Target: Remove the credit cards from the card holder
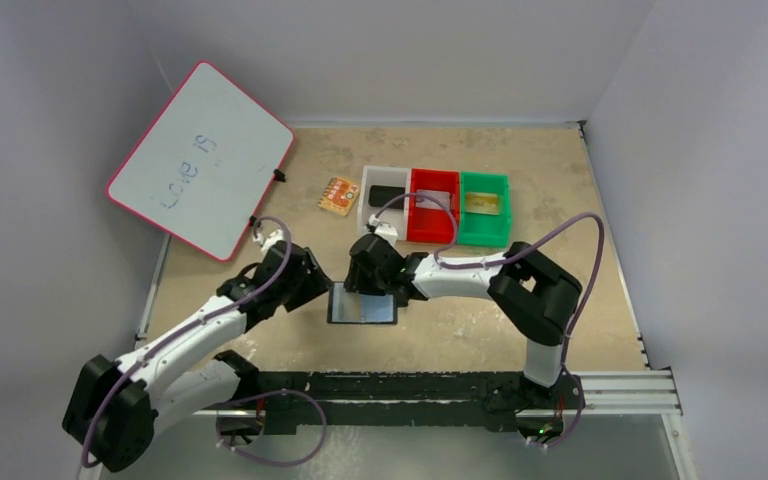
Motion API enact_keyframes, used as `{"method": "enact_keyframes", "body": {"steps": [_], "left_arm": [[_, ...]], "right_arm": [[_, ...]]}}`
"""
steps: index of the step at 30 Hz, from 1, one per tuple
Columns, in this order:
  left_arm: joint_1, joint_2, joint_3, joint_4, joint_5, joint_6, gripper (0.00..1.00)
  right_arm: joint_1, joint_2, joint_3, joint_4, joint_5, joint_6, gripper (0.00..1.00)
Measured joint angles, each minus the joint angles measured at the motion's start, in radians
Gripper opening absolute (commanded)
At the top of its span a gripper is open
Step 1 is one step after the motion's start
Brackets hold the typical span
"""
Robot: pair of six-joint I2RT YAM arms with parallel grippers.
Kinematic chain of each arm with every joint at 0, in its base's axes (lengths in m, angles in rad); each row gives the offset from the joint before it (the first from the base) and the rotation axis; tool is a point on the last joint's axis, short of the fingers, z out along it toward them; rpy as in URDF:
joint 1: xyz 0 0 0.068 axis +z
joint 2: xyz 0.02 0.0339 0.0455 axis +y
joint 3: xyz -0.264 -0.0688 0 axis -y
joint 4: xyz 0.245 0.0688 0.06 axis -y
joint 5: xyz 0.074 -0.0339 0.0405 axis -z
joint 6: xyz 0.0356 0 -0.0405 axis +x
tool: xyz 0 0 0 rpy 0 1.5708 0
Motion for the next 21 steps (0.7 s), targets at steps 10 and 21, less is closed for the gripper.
{"method": "enact_keyframes", "body": {"steps": [10,21], "left_arm": [[0.0,-0.297,0.078,-0.25,-0.349,-0.066,0.66],[0.0,-0.365,0.078,-0.348,-0.449,-0.106,0.66]], "right_arm": [[0.119,0.088,0.238,-0.309,0.189,-0.053,0.63],[0.15,0.156,0.34,-0.481,0.291,-0.043,0.55]]}}
